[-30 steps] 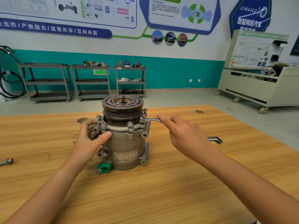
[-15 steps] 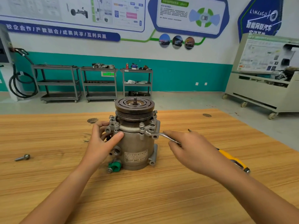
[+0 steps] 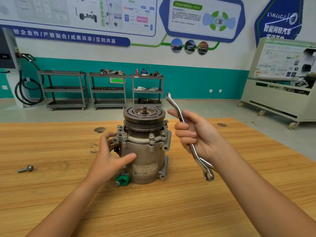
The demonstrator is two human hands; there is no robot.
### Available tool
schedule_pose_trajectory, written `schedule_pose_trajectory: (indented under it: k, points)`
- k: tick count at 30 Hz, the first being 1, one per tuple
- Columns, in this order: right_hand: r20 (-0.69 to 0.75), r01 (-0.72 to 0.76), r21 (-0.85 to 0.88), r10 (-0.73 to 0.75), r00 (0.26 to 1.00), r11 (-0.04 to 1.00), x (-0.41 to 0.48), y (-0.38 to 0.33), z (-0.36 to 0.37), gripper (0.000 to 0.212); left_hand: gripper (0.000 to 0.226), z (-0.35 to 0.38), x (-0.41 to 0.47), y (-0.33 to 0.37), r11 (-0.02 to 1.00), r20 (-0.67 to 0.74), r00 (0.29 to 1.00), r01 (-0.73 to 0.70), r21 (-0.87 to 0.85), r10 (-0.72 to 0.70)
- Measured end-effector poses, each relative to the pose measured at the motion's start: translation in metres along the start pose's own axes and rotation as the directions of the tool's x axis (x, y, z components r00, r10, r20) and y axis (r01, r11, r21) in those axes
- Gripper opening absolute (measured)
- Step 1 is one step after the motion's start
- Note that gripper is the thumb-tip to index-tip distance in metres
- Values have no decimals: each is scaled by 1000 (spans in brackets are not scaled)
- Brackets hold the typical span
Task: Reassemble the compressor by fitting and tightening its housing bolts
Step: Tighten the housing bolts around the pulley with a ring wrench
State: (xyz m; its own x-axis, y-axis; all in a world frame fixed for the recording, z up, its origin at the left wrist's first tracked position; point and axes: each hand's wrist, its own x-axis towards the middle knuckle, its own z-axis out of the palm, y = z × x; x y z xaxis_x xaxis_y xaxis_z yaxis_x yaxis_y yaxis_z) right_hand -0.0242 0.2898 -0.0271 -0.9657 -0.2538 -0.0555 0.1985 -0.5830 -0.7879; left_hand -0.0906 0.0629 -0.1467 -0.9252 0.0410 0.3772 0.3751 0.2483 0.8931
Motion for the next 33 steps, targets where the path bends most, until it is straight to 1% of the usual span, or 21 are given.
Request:
schedule_pose_trajectory:
  k: [2, 6, 9, 11, 14, 16, 21, 26, 28, 29, 30, 31, 32, 33]
  points:
    - [11, -11, 24, 11, 1000, 1000, 4, -1, -2, 32, 78, 1, 1, 0, 1000, -47, 999, 12, 25, -11]
    - [15, 17, 47, -18, 1000, 999, 9, -5, -7, 32, 79, 3, -1, 6, 997, -97, 995, 22, 76, -15]
    - [0, 46, 62, -46, 999, 997, 10, -8, -10, 32, 84, 15, -12, 17, 990, -148, 989, 23, 136, -3]
    - [9, 44, 90, -45, 999, 995, 9, -10, -12, 33, 95, 26, -22, 25, 985, -160, 987, 29, 167, -2]
    - [34, 41, 136, -46, 998, 990, 6, -11, -13, 36, 119, 35, -30, 33, 984, -169, 985, 59, 169, -30]
    - [55, 39, 138, -47, 997, 990, 3, -11, -13, 36, 126, 35, -31, 35, 982, -166, 985, 69, 175, -40]
    - [79, 59, 44, -62, 995, 997, -4, -12, -11, 32, 124, 35, -33, 37, 978, -140, 990, 55, 200, -27]
    - [63, 76, -35, -74, 995, 997, -8, -14, -12, 35, 123, 35, -35, 37, 979, -140, 990, 53, 197, -26]
    - [39, 95, -110, -91, 995, 989, -9, -15, -14, 33, 122, 35, -36, 38, 980, -136, 990, 53, 192, -27]
    - [17, 113, -194, -112, 994, 974, -10, -15, -16, 30, 122, 35, -36, 38, 981, -134, 991, 51, 189, -26]
    - [-12, 144, -331, -157, 988, 932, -12, -15, -17, 28, 121, 35, -36, 39, 981, -131, 991, 50, 187, -25]
    - [-34, 183, -537, -238, 971, 824, -16, -15, -17, 28, 121, 35, -36, 39, 981, -129, 991, 49, 188, -25]
    - [-22, 207, -768, -347, 937, 607, -19, -14, -19, 29, 120, 35, -36, 39, 980, -128, 991, 49, 193, -25]
    - [40, 196, -932, -452, 891, 303, -21, -13, -22, 30, 119, 35, -36, 39, 979, -127, 992, 51, 200, -26]
